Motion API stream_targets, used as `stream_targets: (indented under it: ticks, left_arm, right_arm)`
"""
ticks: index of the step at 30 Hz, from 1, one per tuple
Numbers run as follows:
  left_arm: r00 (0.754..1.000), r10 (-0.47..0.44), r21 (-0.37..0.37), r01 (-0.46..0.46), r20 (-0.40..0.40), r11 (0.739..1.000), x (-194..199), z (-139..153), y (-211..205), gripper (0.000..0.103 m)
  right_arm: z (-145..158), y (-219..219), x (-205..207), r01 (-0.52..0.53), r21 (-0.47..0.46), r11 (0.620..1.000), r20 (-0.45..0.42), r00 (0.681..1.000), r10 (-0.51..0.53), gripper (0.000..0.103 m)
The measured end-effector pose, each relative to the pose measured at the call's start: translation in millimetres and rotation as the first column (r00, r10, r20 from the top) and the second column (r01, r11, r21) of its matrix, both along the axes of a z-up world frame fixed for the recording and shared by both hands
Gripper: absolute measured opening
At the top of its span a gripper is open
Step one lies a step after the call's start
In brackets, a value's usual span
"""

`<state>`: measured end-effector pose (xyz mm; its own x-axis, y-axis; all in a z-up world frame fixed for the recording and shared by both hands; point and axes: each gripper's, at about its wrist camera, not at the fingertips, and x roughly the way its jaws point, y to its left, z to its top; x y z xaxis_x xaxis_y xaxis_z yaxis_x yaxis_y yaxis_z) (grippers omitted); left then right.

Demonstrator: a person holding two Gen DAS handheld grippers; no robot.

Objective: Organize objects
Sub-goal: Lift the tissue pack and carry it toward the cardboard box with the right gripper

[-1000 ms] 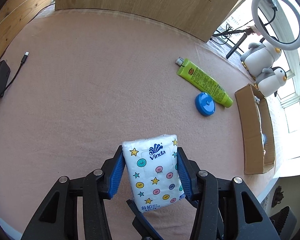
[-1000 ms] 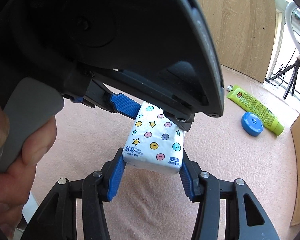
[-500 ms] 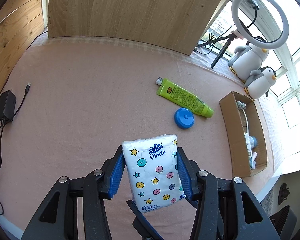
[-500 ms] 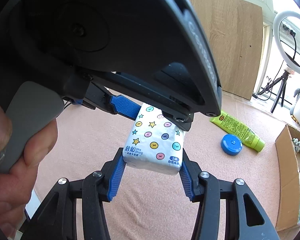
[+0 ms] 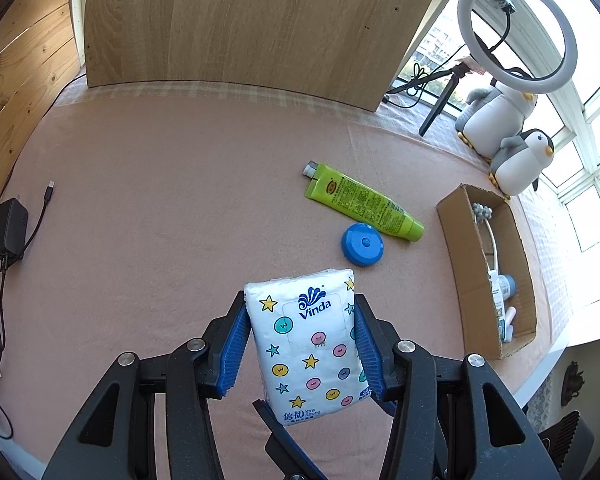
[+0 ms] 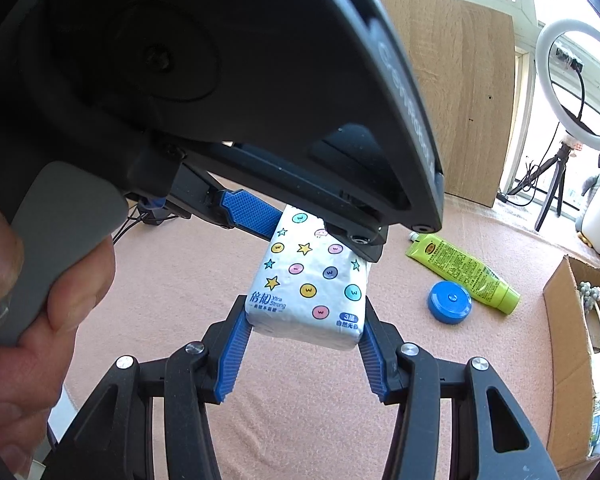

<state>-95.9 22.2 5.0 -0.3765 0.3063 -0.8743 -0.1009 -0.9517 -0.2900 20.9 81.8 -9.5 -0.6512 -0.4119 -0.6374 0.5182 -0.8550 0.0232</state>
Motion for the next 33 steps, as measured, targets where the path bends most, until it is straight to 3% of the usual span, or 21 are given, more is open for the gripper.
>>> stream_targets:
  ticks: [9, 20, 27, 33]
  left_arm:
    - [0.999, -0.039, -0.011, 0.039, 0.003, 0.999, -8, 0, 21, 0.053]
    - [0.985, -0.171, -0.023, 0.170, -0.014, 0.985, -19, 14, 91, 0.053]
    - [0.952, -0.304, -0.014, 0.304, -0.032, 0.953, -25, 27, 174, 0.053]
    - [0.905, -0.422, 0.004, 0.423, -0.048, 0.906, -23, 36, 257, 0.053]
  right_arm:
    - [3, 6, 3, 0.027, -0.006, 1.000, 0.003, 1.000, -0.027, 0.047]
    - [13, 46, 0, 0.130, -0.031, 0.991, -0.006, 0.991, -0.131, 0.047]
    - [26, 96, 1, 0.245, -0.054, 0.968, -0.016, 0.969, -0.246, 0.047]
    - [38, 159, 4, 0.360, -0.057, 0.931, -0.029, 0.932, -0.362, 0.047]
